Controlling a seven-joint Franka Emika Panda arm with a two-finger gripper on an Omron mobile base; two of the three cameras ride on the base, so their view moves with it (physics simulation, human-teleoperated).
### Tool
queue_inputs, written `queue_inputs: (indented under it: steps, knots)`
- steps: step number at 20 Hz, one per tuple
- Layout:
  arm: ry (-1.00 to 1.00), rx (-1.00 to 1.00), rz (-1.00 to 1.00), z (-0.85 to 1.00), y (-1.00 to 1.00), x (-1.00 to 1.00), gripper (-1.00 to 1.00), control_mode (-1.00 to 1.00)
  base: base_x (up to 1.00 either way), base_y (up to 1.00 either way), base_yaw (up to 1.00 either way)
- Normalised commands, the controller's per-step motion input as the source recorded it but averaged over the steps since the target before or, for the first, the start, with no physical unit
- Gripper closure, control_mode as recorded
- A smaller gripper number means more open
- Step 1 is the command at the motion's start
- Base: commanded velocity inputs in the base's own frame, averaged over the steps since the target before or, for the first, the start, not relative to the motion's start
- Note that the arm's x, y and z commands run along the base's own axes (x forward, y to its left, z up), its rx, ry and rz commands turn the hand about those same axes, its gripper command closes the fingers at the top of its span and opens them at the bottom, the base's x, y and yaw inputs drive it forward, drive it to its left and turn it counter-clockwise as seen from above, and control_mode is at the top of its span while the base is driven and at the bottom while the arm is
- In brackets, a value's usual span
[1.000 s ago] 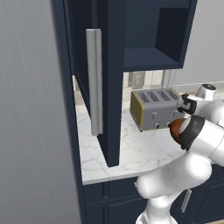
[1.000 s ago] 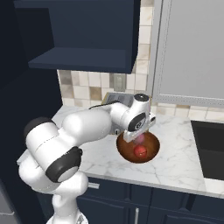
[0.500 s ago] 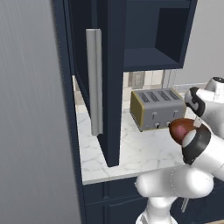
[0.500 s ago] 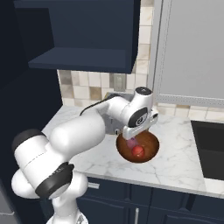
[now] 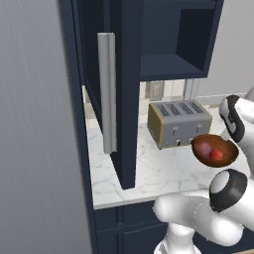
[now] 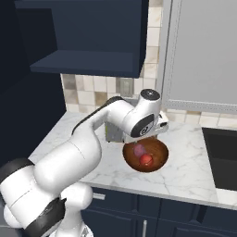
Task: Pick the onions from the cabinet and place them in one bowl. Pick the garlic from the sink and place it in the other bowl.
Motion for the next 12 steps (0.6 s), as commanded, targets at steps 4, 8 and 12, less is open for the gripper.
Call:
queue_inputs:
  steps: [4, 8, 12]
  knots:
    - [-0.17, 0.01, -0.24, 0.13, 0.26, -0.42, -1.00, -1.00, 0.00, 0.00, 0.00]
    - [-0.21, 0.02, -0.29, 0.04, 0.23, -0.50, -1.00, -1.00, 0.00, 0.00, 0.00]
    - [-0.23, 0.07, -0.37, 0.15, 0.15, -0.14, -1.00, -1.00, 0.00, 0.00, 0.00]
